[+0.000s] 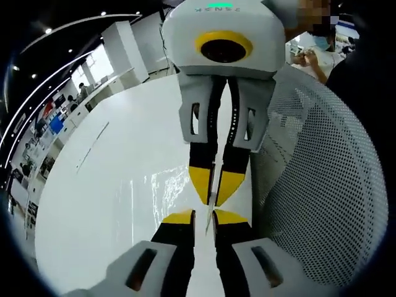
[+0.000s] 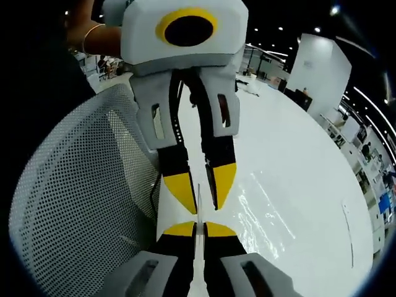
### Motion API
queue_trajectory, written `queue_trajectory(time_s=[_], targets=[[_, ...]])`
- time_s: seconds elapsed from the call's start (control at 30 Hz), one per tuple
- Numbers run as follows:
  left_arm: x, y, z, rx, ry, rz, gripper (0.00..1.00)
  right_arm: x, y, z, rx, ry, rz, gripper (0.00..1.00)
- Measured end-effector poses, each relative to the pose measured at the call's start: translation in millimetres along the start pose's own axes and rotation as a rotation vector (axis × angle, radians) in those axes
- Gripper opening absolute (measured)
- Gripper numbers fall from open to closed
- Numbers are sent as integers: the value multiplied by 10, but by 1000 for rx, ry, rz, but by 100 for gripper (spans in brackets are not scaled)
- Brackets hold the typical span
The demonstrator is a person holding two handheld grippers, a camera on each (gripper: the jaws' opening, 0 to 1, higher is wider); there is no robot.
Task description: Open the resealable bag by pulling the two sides of the seal apart until the entire bag opening is separated and visibly accessible.
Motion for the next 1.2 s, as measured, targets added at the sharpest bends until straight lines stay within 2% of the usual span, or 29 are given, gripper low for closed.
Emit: queue_trajectory(time_s=[0.13, 0.43, 0.67, 0.77, 0.97, 1.2], targets=[[7, 13, 41, 59, 3, -23, 9, 5, -18, 16, -35, -14, -27, 0], [50, 38, 68, 93, -18, -12, 1, 18, 14, -7, -87, -16, -36, 0], [60, 28, 54, 87, -10, -7, 0, 13, 25, 13, -103, -23, -36, 0], [35, 21, 30, 39, -5, 15, 0, -9, 34, 25, -98, -31, -27, 0], [27, 20, 33, 65, 15, 9, 0, -8, 33, 40, -102, -29, -23, 0], [-1, -12, 11, 50, 15, 19, 0, -9, -17, 64, -106, -35, -40, 0]])
Point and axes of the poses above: the point that each gripper's makers call its tool centre point, and the gripper's own axes: x roughly forward along the fingers, z roughly to its right, y roughly out of its top, the point moved 5 cm from there along -x, roughly backward along the fingers, and after that the axes turned 14 degrees about -z, right-handed, at the moved point
